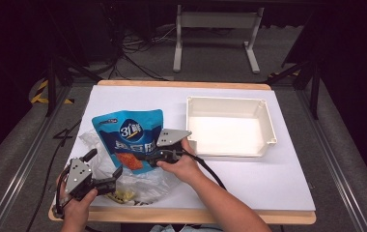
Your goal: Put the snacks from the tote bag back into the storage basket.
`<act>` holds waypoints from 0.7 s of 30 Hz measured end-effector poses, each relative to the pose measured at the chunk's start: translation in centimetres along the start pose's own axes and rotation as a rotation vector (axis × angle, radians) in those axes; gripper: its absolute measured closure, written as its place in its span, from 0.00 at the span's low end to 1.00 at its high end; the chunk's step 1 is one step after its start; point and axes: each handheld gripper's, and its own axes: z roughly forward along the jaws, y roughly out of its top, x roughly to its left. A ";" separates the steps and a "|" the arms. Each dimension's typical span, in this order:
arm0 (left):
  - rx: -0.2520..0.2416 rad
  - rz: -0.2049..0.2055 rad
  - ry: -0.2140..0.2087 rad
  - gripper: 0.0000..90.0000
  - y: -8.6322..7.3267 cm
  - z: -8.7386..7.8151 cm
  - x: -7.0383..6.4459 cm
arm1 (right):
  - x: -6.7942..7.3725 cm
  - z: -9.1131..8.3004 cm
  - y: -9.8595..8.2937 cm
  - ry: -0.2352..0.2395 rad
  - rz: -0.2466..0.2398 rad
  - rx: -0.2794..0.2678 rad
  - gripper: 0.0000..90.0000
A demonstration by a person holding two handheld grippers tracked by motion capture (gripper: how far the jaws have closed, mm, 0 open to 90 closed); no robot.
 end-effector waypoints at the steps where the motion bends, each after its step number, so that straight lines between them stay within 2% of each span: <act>1: 0.000 -0.001 -0.001 0.03 0.0 0.0 0.0 | 0.0 0.0 0.0 0.002 0.000 0.001 0.53; 9: -0.001 -0.002 0.000 0.03 0.0 0.1 0.0 | 0.0 -0.1 0.1 0.011 -0.010 0.007 0.58; 21: -0.005 -0.003 0.003 0.03 0.0 0.0 0.1 | 0.1 -0.1 0.4 0.004 -0.001 0.024 0.58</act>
